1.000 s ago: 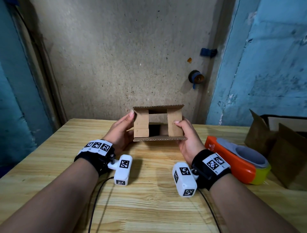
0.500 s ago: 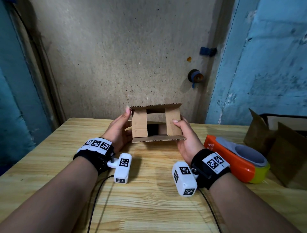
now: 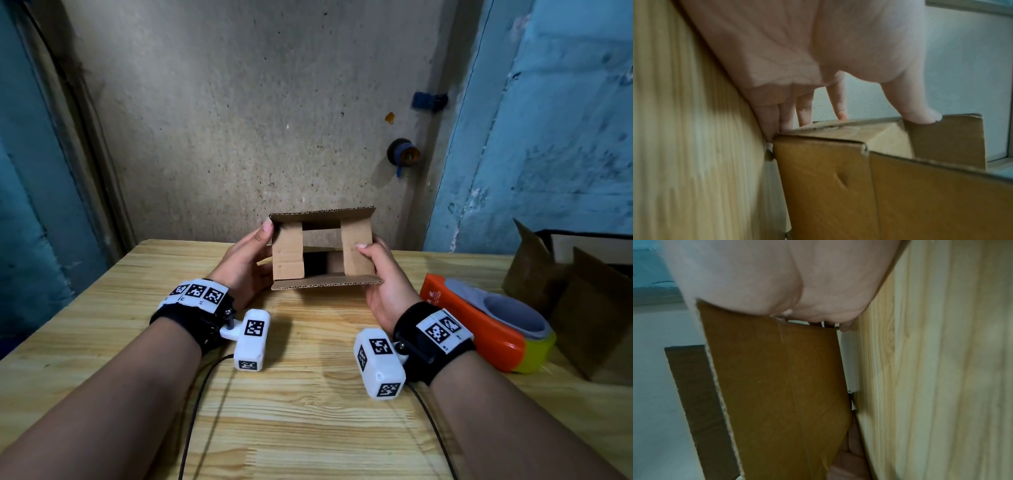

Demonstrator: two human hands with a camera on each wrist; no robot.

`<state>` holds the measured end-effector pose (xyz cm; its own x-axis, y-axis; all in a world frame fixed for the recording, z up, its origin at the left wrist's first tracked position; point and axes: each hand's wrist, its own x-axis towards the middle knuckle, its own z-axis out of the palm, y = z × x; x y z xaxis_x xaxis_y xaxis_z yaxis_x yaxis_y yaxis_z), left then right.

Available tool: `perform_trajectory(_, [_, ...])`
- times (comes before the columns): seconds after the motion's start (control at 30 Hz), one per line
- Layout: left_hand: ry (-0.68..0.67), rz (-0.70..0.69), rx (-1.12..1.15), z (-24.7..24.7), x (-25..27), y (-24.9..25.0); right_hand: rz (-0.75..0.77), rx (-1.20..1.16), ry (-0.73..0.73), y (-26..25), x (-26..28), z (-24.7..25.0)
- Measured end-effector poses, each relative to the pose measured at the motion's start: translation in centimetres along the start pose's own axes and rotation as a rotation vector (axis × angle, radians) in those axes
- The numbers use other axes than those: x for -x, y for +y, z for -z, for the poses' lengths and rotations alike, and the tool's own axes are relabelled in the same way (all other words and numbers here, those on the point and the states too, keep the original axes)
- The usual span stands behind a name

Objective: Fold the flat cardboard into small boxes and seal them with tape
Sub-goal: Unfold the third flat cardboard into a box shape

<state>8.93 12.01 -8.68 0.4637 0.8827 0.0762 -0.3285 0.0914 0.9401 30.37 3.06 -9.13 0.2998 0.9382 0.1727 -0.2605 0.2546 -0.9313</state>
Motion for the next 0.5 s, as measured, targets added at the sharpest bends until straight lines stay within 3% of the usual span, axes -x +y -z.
perform_trajectory(0.5, [0.051, 0.045, 0.003, -0.53, -0.14, 0.40, -0.005, -0.012, 0.006, 0.39, -0.22, 0.19])
